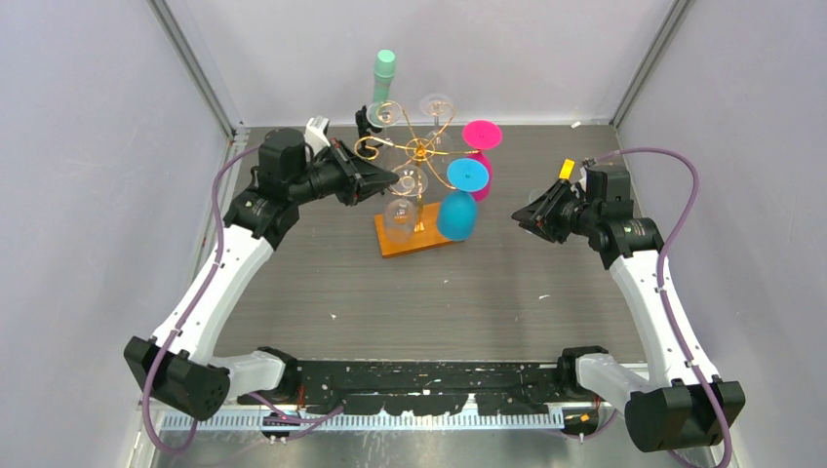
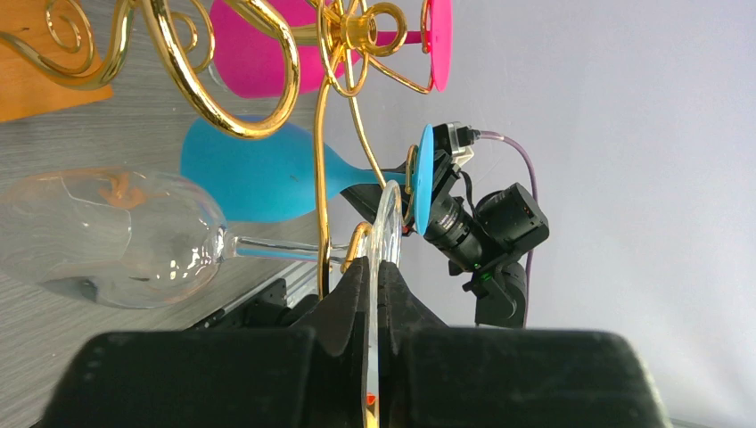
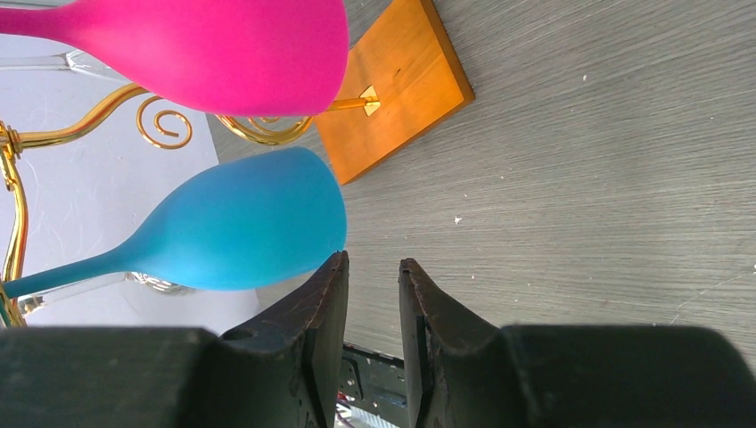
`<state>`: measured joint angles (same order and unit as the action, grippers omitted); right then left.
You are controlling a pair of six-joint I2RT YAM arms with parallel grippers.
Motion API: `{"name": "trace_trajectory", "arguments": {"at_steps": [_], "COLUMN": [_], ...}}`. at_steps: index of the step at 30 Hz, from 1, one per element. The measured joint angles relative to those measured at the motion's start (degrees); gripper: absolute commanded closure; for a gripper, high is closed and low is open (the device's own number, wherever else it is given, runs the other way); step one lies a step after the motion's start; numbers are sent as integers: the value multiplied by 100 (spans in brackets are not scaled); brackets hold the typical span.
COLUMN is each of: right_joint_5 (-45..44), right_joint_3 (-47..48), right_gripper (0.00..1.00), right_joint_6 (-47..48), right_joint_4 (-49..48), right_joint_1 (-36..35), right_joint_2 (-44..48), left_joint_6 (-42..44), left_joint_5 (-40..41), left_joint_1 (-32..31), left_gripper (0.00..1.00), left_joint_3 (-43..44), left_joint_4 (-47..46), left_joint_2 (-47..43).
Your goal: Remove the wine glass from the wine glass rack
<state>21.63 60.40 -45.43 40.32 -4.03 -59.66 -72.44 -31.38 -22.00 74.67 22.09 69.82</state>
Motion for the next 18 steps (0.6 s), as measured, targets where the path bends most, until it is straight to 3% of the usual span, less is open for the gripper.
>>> {"name": "trace_trajectory", "arguments": {"at_steps": [18], "right_joint_5": [-39], "right_joint_3": [0], "right_gripper": [67], "right_joint_6": [0], "right_joint_4": [0], "right_joint_1": [0], "right_joint_2": [0], "left_joint_6": [90], "left_joint_5": [72], "left_joint_1": [140], "left_gripper": [100], "left_joint_3": [9], "left_joint_4": [236], "left_joint_2": [-448]}}
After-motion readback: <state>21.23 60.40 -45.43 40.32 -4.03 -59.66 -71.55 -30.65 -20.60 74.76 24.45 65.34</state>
